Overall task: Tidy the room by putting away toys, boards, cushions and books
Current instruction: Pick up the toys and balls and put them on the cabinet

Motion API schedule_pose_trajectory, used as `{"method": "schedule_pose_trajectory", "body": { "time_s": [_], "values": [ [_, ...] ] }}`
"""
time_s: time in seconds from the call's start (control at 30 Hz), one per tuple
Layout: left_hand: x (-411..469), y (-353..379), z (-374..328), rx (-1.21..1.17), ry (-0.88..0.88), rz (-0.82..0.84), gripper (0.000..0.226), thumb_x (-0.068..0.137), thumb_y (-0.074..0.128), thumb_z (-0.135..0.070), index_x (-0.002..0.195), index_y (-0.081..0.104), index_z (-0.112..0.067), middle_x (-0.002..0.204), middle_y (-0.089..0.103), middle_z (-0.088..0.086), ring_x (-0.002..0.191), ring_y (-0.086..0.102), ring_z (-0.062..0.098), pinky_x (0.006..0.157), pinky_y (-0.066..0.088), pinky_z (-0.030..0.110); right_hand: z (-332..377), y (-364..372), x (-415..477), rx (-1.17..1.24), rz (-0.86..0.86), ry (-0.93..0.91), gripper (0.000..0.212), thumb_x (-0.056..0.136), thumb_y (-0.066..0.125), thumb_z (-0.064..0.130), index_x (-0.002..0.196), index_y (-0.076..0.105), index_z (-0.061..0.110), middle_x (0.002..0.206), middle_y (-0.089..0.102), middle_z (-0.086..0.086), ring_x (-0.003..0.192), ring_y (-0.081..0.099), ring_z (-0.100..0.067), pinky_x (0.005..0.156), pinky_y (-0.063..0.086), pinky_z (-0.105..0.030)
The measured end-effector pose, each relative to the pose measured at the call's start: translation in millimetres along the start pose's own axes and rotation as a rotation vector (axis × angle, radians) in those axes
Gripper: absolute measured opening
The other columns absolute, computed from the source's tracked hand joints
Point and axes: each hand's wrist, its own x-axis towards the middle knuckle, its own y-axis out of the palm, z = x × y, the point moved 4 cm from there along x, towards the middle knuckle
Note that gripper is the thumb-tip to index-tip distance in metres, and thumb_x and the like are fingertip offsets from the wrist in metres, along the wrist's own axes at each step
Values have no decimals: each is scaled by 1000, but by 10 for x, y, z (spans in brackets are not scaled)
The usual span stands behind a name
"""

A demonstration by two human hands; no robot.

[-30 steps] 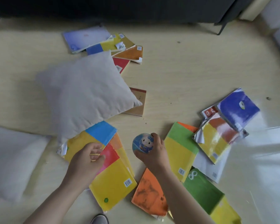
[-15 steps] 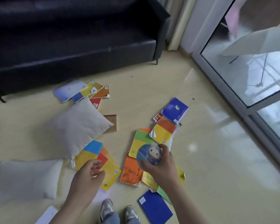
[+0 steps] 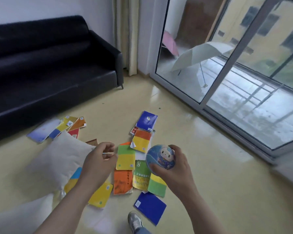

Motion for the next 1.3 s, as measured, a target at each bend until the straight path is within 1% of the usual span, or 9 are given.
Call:
{"method": "schedule_pose_trajectory", "body": {
  "time_s": [0.1,0.3,0.5,0.6,0.67,0.83,1.0,1.2,1.3],
  "values": [
    [-329,145,-209,-27,52,59,24,86,63,-12,108,59,-20,103,64,-8,89,58,1,64,39,9,-65,-282,-396,26,-78,5,72,64,86,36,125,46,32,113,50,8,97,58,2,71,55,-15],
    [-824,486,-613,-6,176,135,24,88,63,-15,109,57,-24,101,62,-14,89,57,-4,63,38,9,-142,-915,-906,42,-178,-3,72,67,85,30,128,46,29,114,48,6,99,58,-2,69,52,-10],
    [-1255,1007,-1167,-5,264,202,22,88,64,-18,109,59,-23,102,63,-11,91,60,3,66,45,18,-397,-1717,-1387,106,-289,10,74,67,85,29,129,45,30,114,47,10,99,57,0,71,51,-9],
    [-1684,1661,-1654,2,358,287,25,87,65,-13,111,59,-18,102,63,-7,89,59,1,65,43,14,-761,-2442,-1752,127,-392,29,75,68,85,29,131,44,30,113,46,12,98,56,2,70,49,-6],
    [-1855,1881,-1818,-27,373,324,24,87,64,-13,111,59,-18,103,64,-5,92,60,5,67,43,14,-882,-2700,-1860,104,-427,47,75,68,84,30,130,44,31,112,45,12,96,55,5,70,47,-4],
    [-2840,3217,-2479,-20,476,513,24,87,66,-15,108,58,-23,104,66,-5,92,62,3,73,49,20,-1596,-4136,-2627,71,-593,107,76,66,85,36,130,43,34,112,43,13,95,54,5,69,45,-2],
    [-3672,4281,-3024,-23,544,647,24,85,67,-12,106,61,-21,102,67,-5,89,65,6,65,45,15,-2213,-5233,-3293,69,-757,164,82,63,85,42,132,41,36,118,44,10,101,57,-1,80,53,-19],
    [-4419,5312,-3510,-3,638,815,22,86,66,-12,105,62,-21,101,67,-7,87,65,4,64,45,15,-2832,-6068,-3884,110,-938,223,86,62,86,41,135,40,34,121,41,14,108,55,-3,87,54,-24],
    [-4671,5772,-3715,17,669,892,21,86,66,-12,104,62,-22,101,67,-8,87,65,4,60,44,13,-3131,-6401,-4036,130,-1001,261,86,58,86,41,132,42,33,121,44,14,105,57,-1,83,54,-22]
  ]
}}
